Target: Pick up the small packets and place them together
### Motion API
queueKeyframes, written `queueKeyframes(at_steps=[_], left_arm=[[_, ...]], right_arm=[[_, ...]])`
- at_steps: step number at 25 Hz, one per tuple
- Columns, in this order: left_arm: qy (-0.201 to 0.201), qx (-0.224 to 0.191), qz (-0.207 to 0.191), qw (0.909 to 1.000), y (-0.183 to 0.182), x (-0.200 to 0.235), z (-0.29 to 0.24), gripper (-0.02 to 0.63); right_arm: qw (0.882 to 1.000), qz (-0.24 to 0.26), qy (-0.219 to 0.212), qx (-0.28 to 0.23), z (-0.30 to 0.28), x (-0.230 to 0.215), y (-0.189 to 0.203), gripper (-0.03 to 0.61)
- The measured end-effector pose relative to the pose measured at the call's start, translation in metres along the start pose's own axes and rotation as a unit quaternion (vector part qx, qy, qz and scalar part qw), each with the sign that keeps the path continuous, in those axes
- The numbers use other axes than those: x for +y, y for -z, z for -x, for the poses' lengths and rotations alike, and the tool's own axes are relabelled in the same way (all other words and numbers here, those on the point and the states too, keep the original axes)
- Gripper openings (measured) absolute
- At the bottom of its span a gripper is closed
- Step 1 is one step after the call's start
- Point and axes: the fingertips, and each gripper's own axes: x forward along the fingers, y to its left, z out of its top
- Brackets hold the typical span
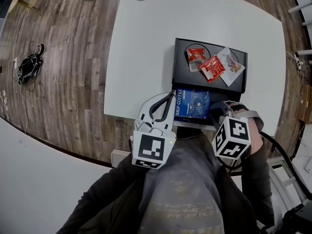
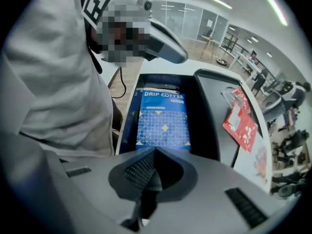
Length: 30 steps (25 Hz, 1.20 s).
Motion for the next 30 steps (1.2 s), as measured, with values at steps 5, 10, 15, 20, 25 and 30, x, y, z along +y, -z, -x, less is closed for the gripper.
queueKeyframes(at_steps=[5,10,15,20,25,30], left_arm=[[0.006,0.006,-0.003,1.0,0.001,-0.003,0.001,0.003],[0.006,0.008,-0.009,0.9999,0.001,-0.006,0.002,0.003],[0.003,0.014,-0.011,0.9998,0.003,-0.006,0.003,0.003],[0.004,0.016,-0.01,0.9998,0.004,-0.009,0.001,0.003],[0.008,0.015,-0.011,0.9998,0.003,-0.012,-0.002,0.003],[0.011,0.013,-0.01,0.9998,0.002,-0.013,-0.004,0.003]], right_arm=[[1.0,-0.001,-0.019,0.018,-0.006,0.011,0.005,0.0],[1.0,-0.005,-0.017,0.006,-0.017,0.011,-0.003,0.0],[0.999,-0.022,0.015,-0.018,-0.02,-0.001,-0.014,0.0],[0.998,-0.041,0.033,-0.033,-0.022,-0.012,-0.014,0.0],[0.991,-0.068,0.059,-0.102,-0.007,-0.023,-0.033,0.0],[0.993,-0.009,0.076,-0.088,-0.005,-0.019,-0.027,0.08]])
